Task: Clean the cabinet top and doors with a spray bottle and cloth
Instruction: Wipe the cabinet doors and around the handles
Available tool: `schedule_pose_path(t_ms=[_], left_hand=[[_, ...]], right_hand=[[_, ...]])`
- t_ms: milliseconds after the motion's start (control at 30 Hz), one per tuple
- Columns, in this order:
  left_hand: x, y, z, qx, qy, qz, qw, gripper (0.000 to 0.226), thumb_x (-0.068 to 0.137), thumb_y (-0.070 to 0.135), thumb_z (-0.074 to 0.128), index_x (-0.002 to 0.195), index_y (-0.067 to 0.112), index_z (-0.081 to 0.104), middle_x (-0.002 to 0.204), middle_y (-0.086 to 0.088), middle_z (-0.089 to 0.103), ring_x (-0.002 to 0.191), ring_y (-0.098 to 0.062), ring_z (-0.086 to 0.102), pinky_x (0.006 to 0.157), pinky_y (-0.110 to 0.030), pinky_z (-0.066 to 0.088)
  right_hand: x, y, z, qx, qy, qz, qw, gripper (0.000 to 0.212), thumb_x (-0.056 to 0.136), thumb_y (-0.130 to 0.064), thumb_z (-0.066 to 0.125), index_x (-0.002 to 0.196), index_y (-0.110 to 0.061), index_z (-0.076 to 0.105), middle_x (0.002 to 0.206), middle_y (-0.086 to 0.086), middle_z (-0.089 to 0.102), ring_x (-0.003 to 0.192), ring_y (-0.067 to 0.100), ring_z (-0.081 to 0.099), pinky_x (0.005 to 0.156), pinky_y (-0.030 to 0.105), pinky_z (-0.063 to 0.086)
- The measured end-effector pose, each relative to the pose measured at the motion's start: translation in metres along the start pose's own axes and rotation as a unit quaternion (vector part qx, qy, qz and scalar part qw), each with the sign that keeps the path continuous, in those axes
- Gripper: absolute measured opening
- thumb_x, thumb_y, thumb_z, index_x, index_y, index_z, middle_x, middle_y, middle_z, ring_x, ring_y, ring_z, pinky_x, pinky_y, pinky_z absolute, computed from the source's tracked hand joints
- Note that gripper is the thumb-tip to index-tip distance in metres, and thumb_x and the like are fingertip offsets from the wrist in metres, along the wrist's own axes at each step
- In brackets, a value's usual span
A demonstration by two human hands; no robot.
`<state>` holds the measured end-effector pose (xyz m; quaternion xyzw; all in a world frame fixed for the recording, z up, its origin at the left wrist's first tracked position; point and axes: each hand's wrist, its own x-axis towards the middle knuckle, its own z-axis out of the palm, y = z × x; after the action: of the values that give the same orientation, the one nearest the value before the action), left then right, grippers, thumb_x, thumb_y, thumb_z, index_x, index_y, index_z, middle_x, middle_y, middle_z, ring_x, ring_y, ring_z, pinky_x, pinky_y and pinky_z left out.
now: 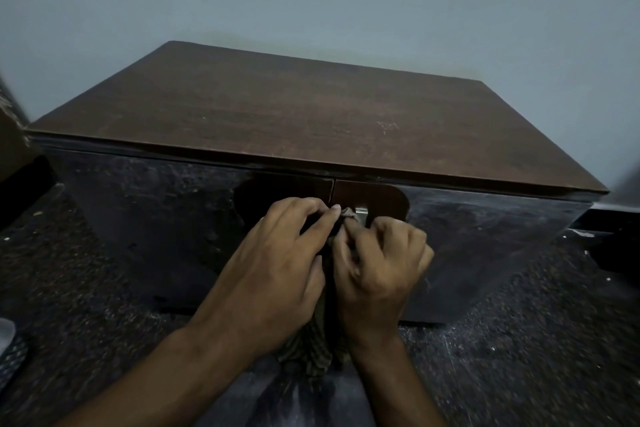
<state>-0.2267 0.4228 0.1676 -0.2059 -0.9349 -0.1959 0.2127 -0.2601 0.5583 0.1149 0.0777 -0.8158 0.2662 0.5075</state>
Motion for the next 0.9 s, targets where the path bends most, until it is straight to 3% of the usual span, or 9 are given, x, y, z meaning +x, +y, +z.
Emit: schedule_pose_path(t_ms=[133,333,567,733,833,900], left_hand=[[0.0,-0.002,0.005,0.011,-0.022,0.002,1.0,0.062,0.087,0.025,0.054,0.147,0.014,0.04,0.139,0.001,0.043,0.132,-0.014,0.038,0.103,-0.037,0.043],[0.0,-0.005,0.006,-0.003,-0.016,0.0,1.0,0.061,0.088,0.023,0.055,0.146,0.013,0.041,0.139,0.001,0.044,0.132,-0.013,0.038,0.103,-0.036,0.043],[0.002,-0.005,0.008,-0.016,-0.006,-0.003,1.0,0.061,0.086,0.019,0.06,0.144,0.011,0.044,0.137,0.0,0.045,0.13,-0.013,0.039,0.105,-0.033,0.042],[0.002,-0.004,0.007,-0.017,-0.005,0.0,1.0,0.061,0.086,0.019,0.059,0.144,0.011,0.044,0.136,0.0,0.046,0.129,-0.013,0.04,0.105,-0.031,0.042],[0.001,-0.004,0.008,-0.01,-0.005,0.001,1.0,0.062,0.086,0.019,0.06,0.145,0.013,0.043,0.138,0.001,0.045,0.13,-0.012,0.039,0.105,-0.034,0.042],[0.0,-0.003,0.008,-0.014,-0.009,0.001,1.0,0.062,0.087,0.021,0.058,0.146,0.014,0.042,0.139,0.003,0.044,0.132,-0.011,0.038,0.104,-0.035,0.043]], right_hand=[[-0.001,-0.003,-0.004,0.13,0.016,0.071,0.989,0.012,0.089,-0.001,0.071,0.099,0.002,0.076,0.097,0.013,0.065,0.088,0.022,0.063,0.074,0.035,0.055],[0.001,-0.01,-0.007,0.221,0.062,0.258,0.938,0.009,0.085,0.002,0.075,0.092,-0.001,0.078,0.089,0.006,0.07,0.086,0.011,0.068,0.078,0.027,0.057],[0.017,-0.011,-0.006,0.172,0.031,0.189,0.966,0.008,0.083,0.0,0.078,0.09,-0.003,0.079,0.087,0.003,0.068,0.077,0.013,0.067,0.071,0.018,0.054],[0.017,-0.013,-0.012,0.174,0.003,0.216,0.961,0.007,0.081,0.0,0.079,0.084,-0.006,0.078,0.083,-0.001,0.068,0.077,0.006,0.066,0.069,0.017,0.053],[0.032,-0.014,-0.012,0.221,-0.002,0.309,0.925,0.009,0.078,-0.005,0.082,0.08,-0.013,0.079,0.08,-0.004,0.072,0.077,0.007,0.07,0.07,0.015,0.053],[0.036,-0.015,-0.016,0.285,-0.014,0.421,0.861,0.007,0.077,-0.009,0.084,0.079,-0.013,0.079,0.076,0.0,0.076,0.076,0.01,0.074,0.071,0.023,0.056]])
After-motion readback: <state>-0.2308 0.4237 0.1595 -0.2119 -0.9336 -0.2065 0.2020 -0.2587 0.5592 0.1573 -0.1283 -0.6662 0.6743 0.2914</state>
